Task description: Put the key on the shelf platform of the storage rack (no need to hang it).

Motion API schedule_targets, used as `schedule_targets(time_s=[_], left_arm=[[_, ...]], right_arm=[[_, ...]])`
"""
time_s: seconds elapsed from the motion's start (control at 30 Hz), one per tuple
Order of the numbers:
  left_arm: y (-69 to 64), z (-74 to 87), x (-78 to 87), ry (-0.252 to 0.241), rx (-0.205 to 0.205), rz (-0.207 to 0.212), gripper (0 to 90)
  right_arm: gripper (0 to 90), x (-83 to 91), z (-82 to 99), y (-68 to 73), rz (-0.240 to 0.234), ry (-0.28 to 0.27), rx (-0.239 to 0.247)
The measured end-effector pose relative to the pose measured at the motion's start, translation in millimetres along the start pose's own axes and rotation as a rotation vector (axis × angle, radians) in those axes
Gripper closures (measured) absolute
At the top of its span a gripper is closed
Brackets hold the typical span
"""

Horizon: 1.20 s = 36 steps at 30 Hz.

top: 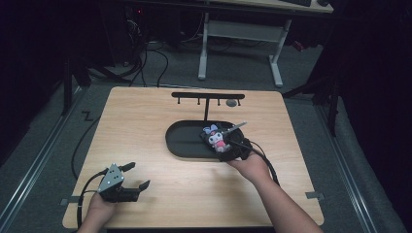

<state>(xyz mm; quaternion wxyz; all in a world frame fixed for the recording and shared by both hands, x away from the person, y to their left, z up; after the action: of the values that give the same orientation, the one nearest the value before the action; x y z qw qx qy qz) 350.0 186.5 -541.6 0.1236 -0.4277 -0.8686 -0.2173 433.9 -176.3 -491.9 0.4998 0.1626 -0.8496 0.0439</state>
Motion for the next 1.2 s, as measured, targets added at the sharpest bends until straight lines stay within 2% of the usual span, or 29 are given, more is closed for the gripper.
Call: schedule_targets(time_s=[0.07,0.3,0.67,1.03,1.2], left_arm=[[-0.3,0.1,-0.2,0.002,-0.002,0.002,15.2],[-1.0,0.3,-0.9,0.008,-0.007,0.004,15.2],[-2.0,0.6,-1.7,0.016,-0.013,0.003,15.2],[-4.0,0.8,-2.8,0.028,-0.022,0.004,15.2],[-5.5,0.1,-3.2,0.032,-0.032,0.005,15.2]], right_arm=[[28.3,3.0,7.1,0.0,-0.016,-0.018,-0.010],[26.1,12.9,26.0,-1.5,-0.037,-0.103,0.001],[23.9,19.6,57.7,-6.9,-0.064,-0.187,0.000],[23.2,23.0,95.5,-17.9,-0.082,-0.298,-0.047],[22.8,25.4,112.2,-22.5,-0.086,-0.345,-0.052]])
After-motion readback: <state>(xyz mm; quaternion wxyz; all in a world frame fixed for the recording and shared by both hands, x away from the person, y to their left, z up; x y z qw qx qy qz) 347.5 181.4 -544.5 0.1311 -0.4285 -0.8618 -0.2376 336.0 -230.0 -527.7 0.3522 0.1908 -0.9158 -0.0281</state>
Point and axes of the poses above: each handheld gripper's, and its own axes: x roughly backward along the jaws, z roughly out of its underside, y roughly to its left, the point moved 4 cm from there along -x, roughly forward along the jaws, and after that the axes turned 15 degrees about -x, right-handed, at the moved point
